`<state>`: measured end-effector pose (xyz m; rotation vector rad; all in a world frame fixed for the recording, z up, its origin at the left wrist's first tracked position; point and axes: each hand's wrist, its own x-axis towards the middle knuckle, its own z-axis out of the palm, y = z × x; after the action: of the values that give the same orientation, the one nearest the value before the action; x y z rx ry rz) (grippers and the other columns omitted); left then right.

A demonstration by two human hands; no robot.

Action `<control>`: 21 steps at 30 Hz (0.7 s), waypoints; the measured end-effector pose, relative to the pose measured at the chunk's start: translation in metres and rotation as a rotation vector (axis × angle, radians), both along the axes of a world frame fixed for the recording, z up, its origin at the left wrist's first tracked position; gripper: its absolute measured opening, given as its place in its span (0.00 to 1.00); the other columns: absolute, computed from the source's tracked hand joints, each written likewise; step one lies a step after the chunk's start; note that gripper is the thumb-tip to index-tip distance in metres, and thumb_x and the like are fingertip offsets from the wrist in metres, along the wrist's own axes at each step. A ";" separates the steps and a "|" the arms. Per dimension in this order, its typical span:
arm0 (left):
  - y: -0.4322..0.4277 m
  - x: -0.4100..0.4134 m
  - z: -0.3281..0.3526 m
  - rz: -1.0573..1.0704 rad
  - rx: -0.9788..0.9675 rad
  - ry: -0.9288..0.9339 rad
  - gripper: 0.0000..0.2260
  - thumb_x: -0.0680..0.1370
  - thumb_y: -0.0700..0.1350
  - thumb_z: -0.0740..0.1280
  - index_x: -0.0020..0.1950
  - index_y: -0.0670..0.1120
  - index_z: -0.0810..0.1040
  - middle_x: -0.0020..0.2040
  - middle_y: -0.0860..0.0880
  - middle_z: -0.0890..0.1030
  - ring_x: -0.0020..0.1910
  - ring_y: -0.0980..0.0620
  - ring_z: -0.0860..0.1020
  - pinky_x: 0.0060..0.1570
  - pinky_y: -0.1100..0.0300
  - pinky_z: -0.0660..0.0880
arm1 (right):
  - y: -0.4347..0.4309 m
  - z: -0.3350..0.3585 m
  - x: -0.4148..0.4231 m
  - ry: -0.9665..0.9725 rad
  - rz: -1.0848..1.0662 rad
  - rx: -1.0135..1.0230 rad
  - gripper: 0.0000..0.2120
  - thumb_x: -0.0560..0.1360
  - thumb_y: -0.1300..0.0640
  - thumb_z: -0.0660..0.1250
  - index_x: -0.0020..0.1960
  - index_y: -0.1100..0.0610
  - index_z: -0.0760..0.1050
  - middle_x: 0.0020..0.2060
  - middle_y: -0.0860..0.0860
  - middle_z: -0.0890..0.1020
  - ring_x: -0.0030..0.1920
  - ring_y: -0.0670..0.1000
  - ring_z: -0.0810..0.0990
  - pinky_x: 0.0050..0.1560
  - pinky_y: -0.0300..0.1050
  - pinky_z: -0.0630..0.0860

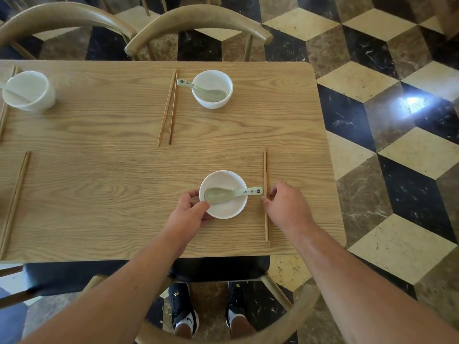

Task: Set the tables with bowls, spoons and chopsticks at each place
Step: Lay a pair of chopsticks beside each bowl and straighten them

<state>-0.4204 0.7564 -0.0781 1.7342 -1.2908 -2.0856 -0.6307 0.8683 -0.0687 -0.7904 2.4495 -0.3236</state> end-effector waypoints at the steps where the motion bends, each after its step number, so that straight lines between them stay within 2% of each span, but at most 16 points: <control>1: 0.000 0.001 0.000 0.008 0.006 0.008 0.16 0.85 0.43 0.66 0.72 0.52 0.72 0.55 0.49 0.87 0.55 0.50 0.88 0.64 0.49 0.81 | -0.001 0.000 0.002 -0.007 0.000 -0.010 0.09 0.78 0.49 0.72 0.50 0.53 0.76 0.41 0.49 0.82 0.43 0.55 0.82 0.45 0.53 0.82; 5: 0.000 0.003 0.000 0.046 0.038 0.069 0.14 0.85 0.44 0.66 0.71 0.53 0.74 0.58 0.45 0.88 0.56 0.49 0.88 0.60 0.52 0.81 | -0.005 -0.003 0.013 -0.022 0.018 -0.040 0.07 0.79 0.51 0.71 0.49 0.53 0.76 0.40 0.49 0.82 0.42 0.55 0.82 0.43 0.53 0.81; 8: 0.001 0.005 -0.002 0.052 0.026 0.068 0.13 0.85 0.43 0.66 0.70 0.52 0.76 0.56 0.45 0.88 0.54 0.49 0.88 0.63 0.50 0.81 | -0.008 -0.006 0.019 -0.028 0.027 -0.054 0.06 0.80 0.51 0.71 0.51 0.53 0.77 0.41 0.48 0.82 0.42 0.54 0.81 0.40 0.51 0.79; 14: 0.001 0.005 -0.003 0.050 0.024 0.065 0.13 0.85 0.43 0.66 0.69 0.53 0.77 0.60 0.41 0.87 0.58 0.46 0.87 0.68 0.45 0.79 | -0.005 -0.013 0.018 -0.036 0.036 -0.082 0.08 0.80 0.49 0.72 0.53 0.52 0.77 0.39 0.47 0.82 0.39 0.52 0.82 0.35 0.49 0.76; 18: 0.001 0.006 -0.001 0.065 0.028 0.070 0.13 0.85 0.42 0.66 0.69 0.53 0.77 0.60 0.41 0.87 0.58 0.46 0.87 0.68 0.46 0.80 | -0.005 -0.013 0.019 -0.042 0.056 -0.076 0.07 0.80 0.49 0.71 0.52 0.51 0.77 0.37 0.46 0.81 0.36 0.49 0.80 0.30 0.44 0.69; 21: 0.001 0.006 -0.001 0.056 0.031 0.070 0.13 0.85 0.43 0.66 0.68 0.53 0.77 0.59 0.43 0.88 0.58 0.46 0.87 0.68 0.46 0.80 | -0.004 -0.008 0.013 -0.073 -0.001 -0.099 0.06 0.80 0.51 0.70 0.54 0.51 0.80 0.41 0.46 0.84 0.41 0.51 0.83 0.37 0.48 0.77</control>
<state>-0.4144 0.7573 -0.0789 1.6729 -1.1835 -2.1266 -0.6179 0.8647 -0.0765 -0.8041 2.3810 -0.4687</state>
